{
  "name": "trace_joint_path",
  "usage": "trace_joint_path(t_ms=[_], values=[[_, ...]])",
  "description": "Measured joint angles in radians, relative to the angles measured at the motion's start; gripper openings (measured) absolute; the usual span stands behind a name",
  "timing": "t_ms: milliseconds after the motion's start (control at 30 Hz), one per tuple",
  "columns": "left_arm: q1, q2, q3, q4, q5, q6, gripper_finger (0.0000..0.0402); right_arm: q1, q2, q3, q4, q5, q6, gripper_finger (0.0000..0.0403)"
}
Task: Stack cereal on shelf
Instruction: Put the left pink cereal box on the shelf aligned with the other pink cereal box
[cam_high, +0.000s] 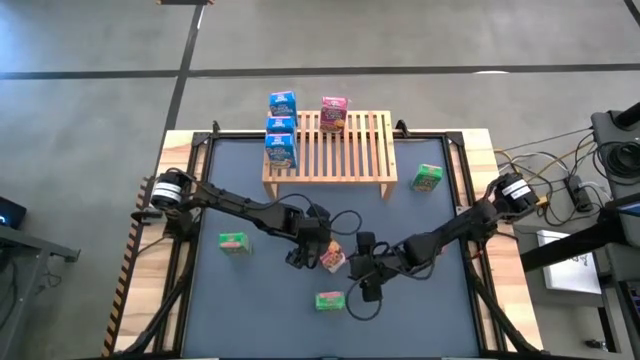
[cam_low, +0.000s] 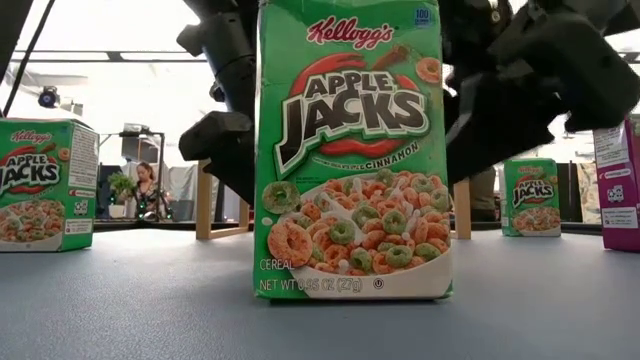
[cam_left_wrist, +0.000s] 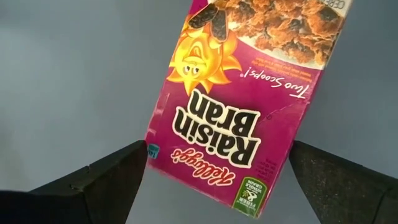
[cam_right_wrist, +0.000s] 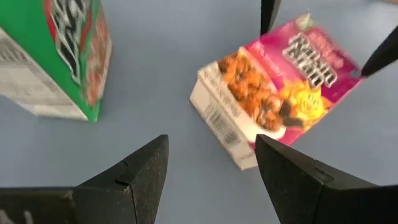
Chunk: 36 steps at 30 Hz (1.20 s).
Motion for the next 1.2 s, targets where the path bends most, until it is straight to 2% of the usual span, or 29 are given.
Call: trace_joint_path(t_ms=[300,500,667,933,1200], values=[[0.002,-0.049,-0.002,-0.055,-0.001,-0.046,0.0374,0.0,0.0,-0.056,0.124,-0.007,-0.003,0.0231],[0.002,-0.117,-0.052,-0.041,0.0,-0.121,0.0374,0.0,0.022,-0.057,0.155,-0.008,-0.009,0.0231],[-0.001,-0.203,-0.177,0.068,0.0,-0.202,0.0374,0.0,0.039,-0.059,0.149,-0.011,-0.01,0.0231],[-0.022,-0.385,-0.415,0.355,0.003,-0.32,0.0374,0.0,0.051,-0.061,0.136,-0.03,-0.002,0.0231],[-0.06,-0.492,-0.539,0.533,0.003,-0.389,0.0374,0.0,0.045,-0.038,0.18,-0.022,-0.068,0.0231]])
